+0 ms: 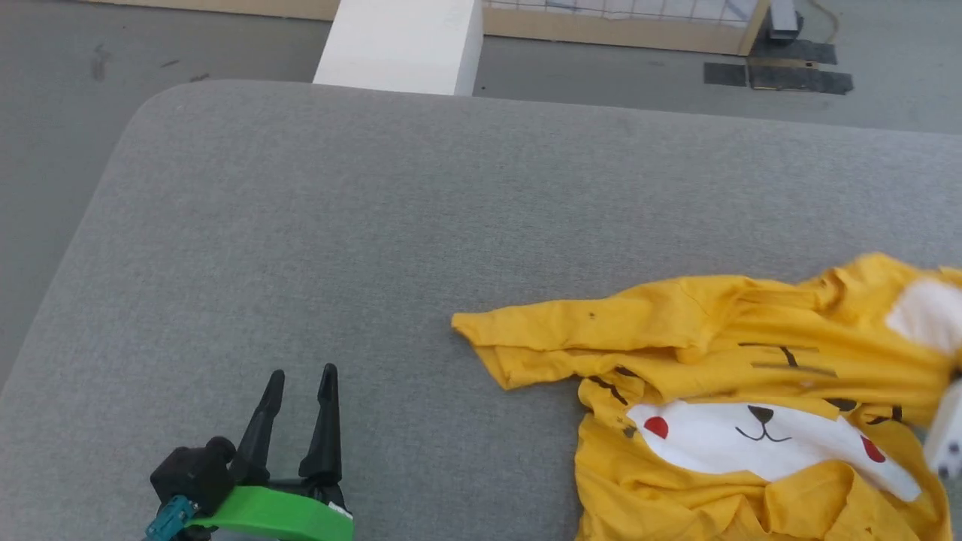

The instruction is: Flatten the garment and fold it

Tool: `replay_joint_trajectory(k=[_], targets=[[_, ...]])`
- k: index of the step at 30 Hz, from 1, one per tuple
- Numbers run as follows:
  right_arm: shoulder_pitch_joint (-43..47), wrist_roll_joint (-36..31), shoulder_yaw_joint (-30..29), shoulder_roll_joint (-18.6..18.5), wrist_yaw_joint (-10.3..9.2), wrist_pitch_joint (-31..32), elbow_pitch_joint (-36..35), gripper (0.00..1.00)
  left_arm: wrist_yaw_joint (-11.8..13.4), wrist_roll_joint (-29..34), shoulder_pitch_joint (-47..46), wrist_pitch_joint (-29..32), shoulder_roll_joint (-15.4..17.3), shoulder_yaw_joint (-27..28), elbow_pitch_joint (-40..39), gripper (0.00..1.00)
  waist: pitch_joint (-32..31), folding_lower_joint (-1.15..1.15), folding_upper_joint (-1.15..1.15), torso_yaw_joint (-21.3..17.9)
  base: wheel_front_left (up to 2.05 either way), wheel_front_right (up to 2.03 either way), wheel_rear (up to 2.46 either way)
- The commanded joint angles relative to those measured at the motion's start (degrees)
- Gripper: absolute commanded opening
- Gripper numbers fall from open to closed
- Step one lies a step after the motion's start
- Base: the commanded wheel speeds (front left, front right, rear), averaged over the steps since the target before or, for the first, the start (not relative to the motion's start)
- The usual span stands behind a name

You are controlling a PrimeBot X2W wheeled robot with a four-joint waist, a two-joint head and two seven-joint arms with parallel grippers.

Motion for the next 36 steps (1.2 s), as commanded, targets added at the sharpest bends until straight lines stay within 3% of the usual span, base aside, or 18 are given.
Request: replay_joint_trajectory(k=[1,3,5,6,13,20,24,36], targets=[[2.37,0.51,-0.81,0.94,-0.1,0.54,-0.73,0.0,-0.4,-0.02,0.66,-0.26,-0.09,0.01,0.01,1.0,-0.33,0.0,0.0,-0.7,0.0,0.0,0.0],[5.07,0.82,-1.9,2.44,-0.1,0.82,-1.49,0.03,-0.4,0.03,0.79,-0.26,-0.1,-0.16,0.16,1.0,-0.48,0.0,0.0,-1.03,0.0,0.0,0.0],[6.73,1.18,-2.71,3.8,-0.1,0.08,-1.71,0.53,-0.4,0.09,0.83,-0.26,-0.07,-0.3,0.32,1.0,-0.76,0.0,0.0,-1.3,0.0,0.0,0.0],[7.32,1.25,-2.88,4.35,-0.1,-0.49,-1.62,1.0,-0.4,0.11,0.83,-0.26,-0.05,-0.35,0.4,1.0,-0.95,0.0,0.0,-1.42,0.0,0.0,0.0],[7.24,3.81,1.04,5.19,-0.1,-1.46,-6.85,1.0,-0.4,0.46,1.67,-0.26,0.07,-0.12,0.65,1.0,-2.48,0.0,0.0,-2.19,0.0,0.0,0.0],[5.48,8.03,8.0,2.15,-0.1,6.34,-19.8,1.0,-0.4,0.45,2.48,-0.26,-0.41,-0.09,0.6,1.0,-3.22,0.0,0.0,-2.39,0.0,0.0,0.0],[2.76,10.41,12.59,0.68,-0.1,11.58,-23.78,1.0,-0.4,0.14,1.66,-0.26,-0.74,-0.54,0.42,1.0,-2.03,0.0,0.0,-1.39,0.0,0.0,0.0],[-4.31,9.19,24.65,-0.47,-0.1,21.04,-11.24,1.0,-0.4,-0.9,-0.7,-0.26,-0.31,-0.86,1.19,1.0,1.42,0.0,0.0,2.95,0.0,0.0,0.0]])
